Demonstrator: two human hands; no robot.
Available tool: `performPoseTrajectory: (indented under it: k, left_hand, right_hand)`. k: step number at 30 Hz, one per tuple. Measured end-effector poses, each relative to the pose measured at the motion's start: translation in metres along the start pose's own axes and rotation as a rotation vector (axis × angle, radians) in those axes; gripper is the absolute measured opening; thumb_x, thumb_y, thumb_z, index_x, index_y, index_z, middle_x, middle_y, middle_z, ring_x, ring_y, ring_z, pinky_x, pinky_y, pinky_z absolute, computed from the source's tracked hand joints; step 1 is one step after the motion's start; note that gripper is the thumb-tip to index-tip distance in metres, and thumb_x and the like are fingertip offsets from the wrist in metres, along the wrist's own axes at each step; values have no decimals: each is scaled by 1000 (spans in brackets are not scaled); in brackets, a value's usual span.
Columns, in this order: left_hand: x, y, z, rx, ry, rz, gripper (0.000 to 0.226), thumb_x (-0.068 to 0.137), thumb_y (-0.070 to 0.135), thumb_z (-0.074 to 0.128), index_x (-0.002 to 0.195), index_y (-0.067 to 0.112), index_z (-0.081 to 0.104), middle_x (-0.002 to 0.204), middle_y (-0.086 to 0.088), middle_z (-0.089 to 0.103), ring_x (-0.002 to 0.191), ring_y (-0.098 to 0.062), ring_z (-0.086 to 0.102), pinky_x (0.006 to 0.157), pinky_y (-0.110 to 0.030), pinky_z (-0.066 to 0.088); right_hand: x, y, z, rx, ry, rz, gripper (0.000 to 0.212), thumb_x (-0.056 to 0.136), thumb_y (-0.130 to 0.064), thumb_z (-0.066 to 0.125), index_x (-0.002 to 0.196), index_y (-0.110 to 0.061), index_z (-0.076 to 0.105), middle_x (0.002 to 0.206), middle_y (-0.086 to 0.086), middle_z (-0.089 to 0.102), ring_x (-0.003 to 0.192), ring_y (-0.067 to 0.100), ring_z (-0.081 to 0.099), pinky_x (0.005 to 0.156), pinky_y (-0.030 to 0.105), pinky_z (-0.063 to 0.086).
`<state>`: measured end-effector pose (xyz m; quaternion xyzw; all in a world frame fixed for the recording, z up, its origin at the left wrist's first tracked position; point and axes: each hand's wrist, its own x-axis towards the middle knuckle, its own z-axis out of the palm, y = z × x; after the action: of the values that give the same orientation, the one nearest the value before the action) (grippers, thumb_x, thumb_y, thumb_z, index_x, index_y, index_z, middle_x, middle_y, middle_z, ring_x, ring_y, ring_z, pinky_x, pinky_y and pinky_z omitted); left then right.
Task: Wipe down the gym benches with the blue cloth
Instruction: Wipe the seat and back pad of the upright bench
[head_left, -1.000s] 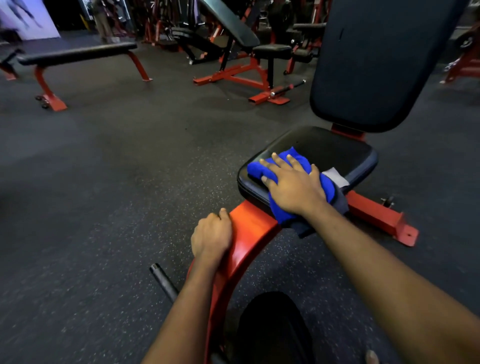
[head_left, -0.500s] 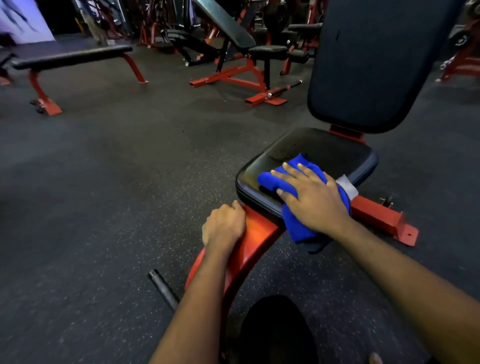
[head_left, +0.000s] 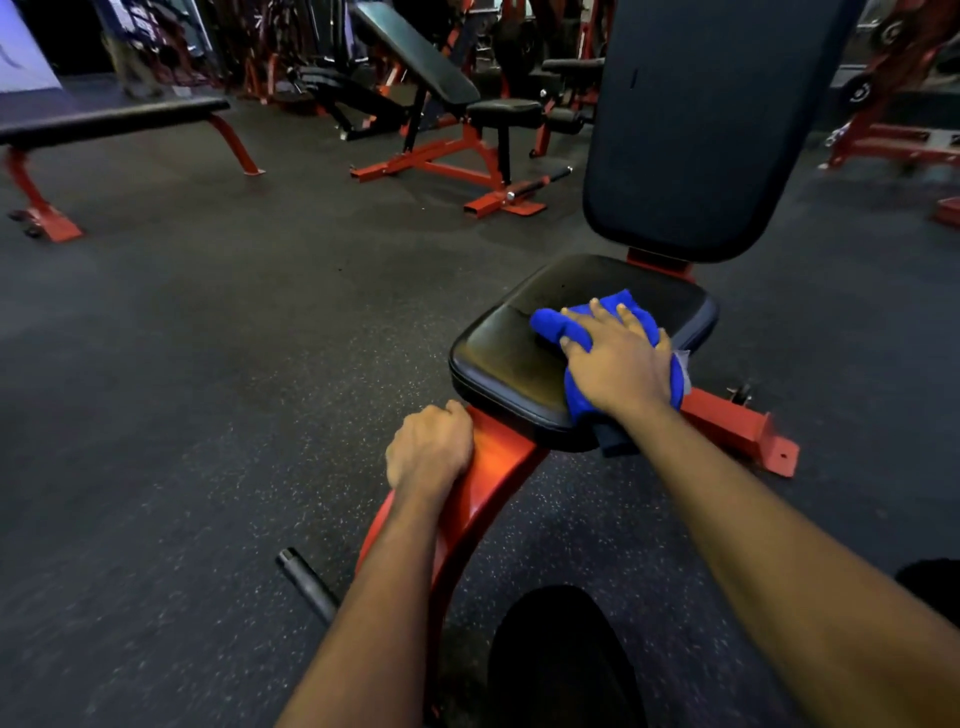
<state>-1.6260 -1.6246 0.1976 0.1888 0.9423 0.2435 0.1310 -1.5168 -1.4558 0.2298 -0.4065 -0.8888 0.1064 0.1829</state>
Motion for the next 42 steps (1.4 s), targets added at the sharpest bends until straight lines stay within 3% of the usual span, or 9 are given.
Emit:
performPoseTrajectory:
  k: [4,8,12,16,20,24,27,31,42]
  left_hand:
    - [2,3,2,-1,15,-25,55,98,37,26,123,4,61,129,-21,59,118,-37,56,97,-43,41]
    - [2,3,4,16,29,-38,54,98,38,26,124,5,61,131,-21,58,120,-38,55,98,-43,40]
    - [2,3,5,33,32,-51,55,98,38,24,124,5,59,132,-22,56,121,-38,53,100,-44,40]
    - [-1,8,6,63,42,-85,56,100,36,22,127,2,57,136,-24,53,125,-38,50,101,-44,38]
    - [1,13,10,87,59,-153,55,99,34,20,126,4,57,138,-22,52,126,-37,49,100,-45,38]
    - [0,24,12,141,96,-245,52,99,34,23,130,9,57,139,-19,52,126,-36,50,99,-42,39]
    - [-2,26,15,161,136,-293,51,99,33,24,129,9,57,138,-19,53,124,-36,51,97,-41,39]
    - [-1,29,16,209,138,-293,51,98,35,22,125,11,59,135,-18,55,120,-36,53,89,-42,39]
    - [-2,27,18,228,185,-264,48,99,34,21,116,13,61,130,-17,58,116,-36,54,90,-43,41]
  right_hand:
    - [-2,32,-9,69,-60,-209,41,97,-46,48,138,-52,45,156,-23,30,148,7,19,116,47,10]
    - [13,29,-5,63,23,-55,41,96,-44,49,136,-47,49,155,-19,33,147,9,21,117,46,11]
    - [14,56,-9,101,-40,-253,41,97,-46,50,137,-49,48,154,-23,33,147,5,21,117,43,9]
    - [31,60,-6,91,21,-120,40,97,-45,48,136,-44,51,155,-18,35,147,10,21,117,46,10]
    - [42,85,-11,84,-56,-345,41,98,-46,48,139,-45,48,156,-20,32,147,7,21,117,44,11]
    - [53,91,-11,79,4,-267,42,97,-45,46,139,-45,47,156,-18,33,148,10,21,118,48,9]
    - [60,110,-12,79,-50,-450,42,97,-47,46,139,-46,46,156,-20,32,147,7,21,116,45,12]
    - [74,120,-12,78,5,-353,42,97,-47,45,139,-46,47,155,-17,35,147,11,22,116,47,12]
    - [104,139,-15,30,-105,-477,45,98,-51,41,142,-49,41,157,-21,29,148,8,20,115,48,17]
